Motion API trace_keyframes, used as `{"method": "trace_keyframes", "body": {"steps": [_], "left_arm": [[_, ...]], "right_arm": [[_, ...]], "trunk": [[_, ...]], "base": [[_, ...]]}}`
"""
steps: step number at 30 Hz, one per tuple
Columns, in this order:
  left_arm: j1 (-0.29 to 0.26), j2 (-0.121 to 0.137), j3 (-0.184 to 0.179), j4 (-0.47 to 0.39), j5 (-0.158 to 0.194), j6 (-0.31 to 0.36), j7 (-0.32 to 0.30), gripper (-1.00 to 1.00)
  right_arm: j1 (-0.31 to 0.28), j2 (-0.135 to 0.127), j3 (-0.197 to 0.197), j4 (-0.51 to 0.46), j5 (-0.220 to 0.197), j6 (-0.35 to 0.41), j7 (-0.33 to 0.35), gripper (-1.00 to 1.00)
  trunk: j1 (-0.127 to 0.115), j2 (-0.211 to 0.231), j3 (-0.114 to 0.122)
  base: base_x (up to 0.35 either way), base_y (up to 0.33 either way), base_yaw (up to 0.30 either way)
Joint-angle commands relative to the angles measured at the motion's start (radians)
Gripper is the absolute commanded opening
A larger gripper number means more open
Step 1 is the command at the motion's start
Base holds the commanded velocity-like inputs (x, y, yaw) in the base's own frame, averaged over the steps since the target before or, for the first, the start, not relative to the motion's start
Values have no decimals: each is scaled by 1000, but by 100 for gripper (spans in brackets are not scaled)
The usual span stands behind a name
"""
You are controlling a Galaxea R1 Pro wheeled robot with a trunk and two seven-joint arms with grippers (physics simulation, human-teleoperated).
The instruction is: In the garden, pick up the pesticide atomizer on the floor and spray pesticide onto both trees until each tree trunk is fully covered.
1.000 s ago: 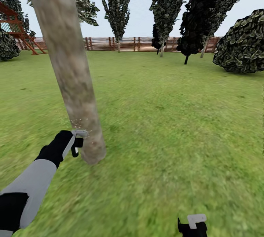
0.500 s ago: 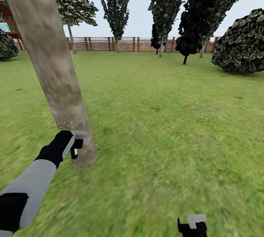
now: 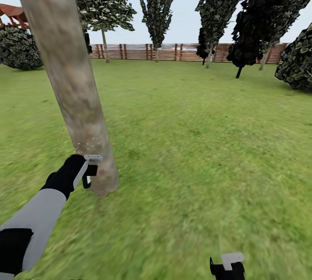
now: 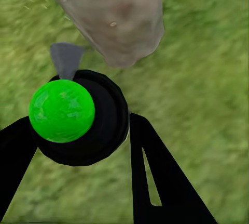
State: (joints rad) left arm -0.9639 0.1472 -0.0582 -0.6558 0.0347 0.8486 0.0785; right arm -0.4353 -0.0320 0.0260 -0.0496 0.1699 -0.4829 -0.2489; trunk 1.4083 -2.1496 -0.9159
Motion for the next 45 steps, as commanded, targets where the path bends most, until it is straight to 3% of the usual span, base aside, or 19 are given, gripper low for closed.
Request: {"method": "trace_keyframes", "body": {"steps": [1, 8, 12, 14, 17, 20, 21, 23, 28, 30, 35, 41, 45], "left_arm": [[-1, 1, -6, -1, 4, 4, 6, -100], [2, 11, -6, 1, 2, 4, 7, -100], [3, -27, -4, 1, 7, 5, 8, -100], [3, -32, -5, 2, 5, 4, 8, -100], [4, -10, -3, 7, 2, 6, 7, -100], [21, 37, -6, 13, 4, 2, 4, -100], [33, 36, -6, 14, 6, 0, 4, -100], [39, 26, -5, 14, 7, -1, 4, -100], [42, -42, -4, 11, 8, -2, 6, -100], [42, -52, -6, 5, 6, -1, 8, -100], [63, -28, -9, 12, -4, -5, 10, -100], [76, -36, -10, 3, -3, -6, 13, -100], [77, -20, -3, 3, -6, -7, 12, -100]], "right_arm": [[0, 0, 2, 1, 10, 0, -9, 100], [0, 1, 3, 1, 10, 0, -9, 100], [0, 1, 3, 1, 10, 1, -8, 100], [0, 1, 3, 1, 10, 1, -8, 100], [0, 1, 3, 1, 10, 0, -8, 100], [0, 1, 3, 1, 10, 0, -8, 100], [0, 1, 3, 1, 10, 1, -7, 100], [0, 1, 3, 1, 10, 0, -7, 100], [0, 1, 3, 1, 10, 0, -7, 100], [0, 1, 3, 1, 10, 0, -8, 100], [0, 0, 3, 1, 10, 0, -9, 100], [0, 0, 2, 1, 10, 0, -9, 100], [0, 1, 3, 1, 10, 0, -9, 100]], "trunk": [[0, 0, -1], [0, 0, -1], [0, 0, -1], [0, 0, -1], [0, 0, -1], [0, 0, -1], [0, 0, -1], [0, 0, -1], [0, 0, -1], [0, 0, -1], [0, 0, -1], [0, 0, -1], [0, 0, -1]], "base": [[120, -273, 276], [162, -250, 276], [237, -200, 276], [237, -199, 276], [224, -205, 276], [120, -249, 276], [26, -270, 276], [11, -273, 276], [11, -275, 272], [72, -275, 250], [120, -275, 64], [28, -276, 1], [1, -277, 0]]}}
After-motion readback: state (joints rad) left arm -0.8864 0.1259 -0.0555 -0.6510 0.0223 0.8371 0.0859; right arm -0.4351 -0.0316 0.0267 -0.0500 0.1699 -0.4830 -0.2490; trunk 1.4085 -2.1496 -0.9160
